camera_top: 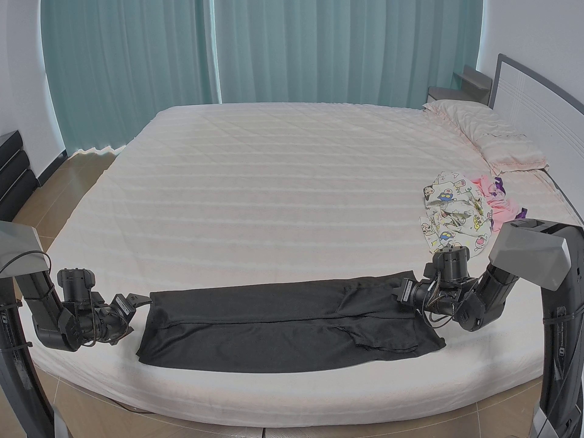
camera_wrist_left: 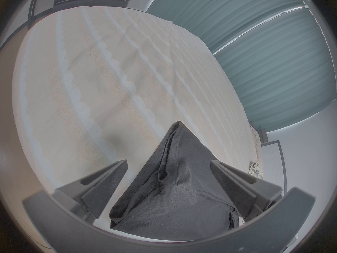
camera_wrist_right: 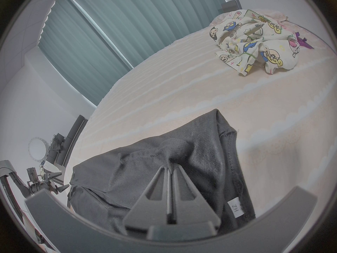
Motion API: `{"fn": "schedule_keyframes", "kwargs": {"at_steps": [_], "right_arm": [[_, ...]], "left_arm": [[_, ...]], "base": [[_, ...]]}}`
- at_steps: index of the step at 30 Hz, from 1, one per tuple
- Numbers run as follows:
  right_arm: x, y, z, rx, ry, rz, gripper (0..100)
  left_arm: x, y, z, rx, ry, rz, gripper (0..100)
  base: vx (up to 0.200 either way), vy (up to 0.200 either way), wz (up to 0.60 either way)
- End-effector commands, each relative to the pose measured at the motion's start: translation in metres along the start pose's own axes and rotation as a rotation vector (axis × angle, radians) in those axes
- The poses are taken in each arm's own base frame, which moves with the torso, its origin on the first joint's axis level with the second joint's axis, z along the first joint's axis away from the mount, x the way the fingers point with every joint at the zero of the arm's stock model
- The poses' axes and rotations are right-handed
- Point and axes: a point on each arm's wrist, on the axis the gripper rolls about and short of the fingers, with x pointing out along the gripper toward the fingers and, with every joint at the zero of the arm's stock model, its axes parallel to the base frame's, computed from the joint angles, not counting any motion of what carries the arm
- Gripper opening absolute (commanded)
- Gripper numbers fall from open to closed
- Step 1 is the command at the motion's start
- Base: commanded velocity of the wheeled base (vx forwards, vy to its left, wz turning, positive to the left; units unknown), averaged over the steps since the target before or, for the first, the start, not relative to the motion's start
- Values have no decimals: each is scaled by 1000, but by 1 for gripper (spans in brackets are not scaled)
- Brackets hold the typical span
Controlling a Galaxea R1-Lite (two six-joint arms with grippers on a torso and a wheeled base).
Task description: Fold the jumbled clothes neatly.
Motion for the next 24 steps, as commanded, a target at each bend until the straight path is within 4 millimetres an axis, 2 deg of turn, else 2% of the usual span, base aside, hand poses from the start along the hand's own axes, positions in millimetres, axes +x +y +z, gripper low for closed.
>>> {"fn": "schedule_keyframes", "kwargs": {"at_steps": [1,10,11,15,21,22,24], "right_arm": [[-7,-1,3,5,-7,-5,0],[-8,-4,3,-1,-20,-6,0],[-8,-4,2,-2,-16,-6,100],[-9,-4,3,1,-22,-4,100],[-22,-5,16,24,-63,-15,100],[-36,-2,16,58,-66,-22,100],[-44,-1,15,87,-62,-24,100]], "left_arm": [[0,0,0,0,-1,0,100],[0,0,1,2,-3,0,100],[0,0,1,2,-3,0,100],[0,0,0,2,-2,-1,100],[0,0,0,0,-1,0,100],[0,0,0,0,-1,0,100],[0,0,0,0,-1,0,100]], "base": [[0,0,0],[0,0,0],[0,0,0],[0,0,0],[0,0,0],[0,0,0],[0,0,0]]}}
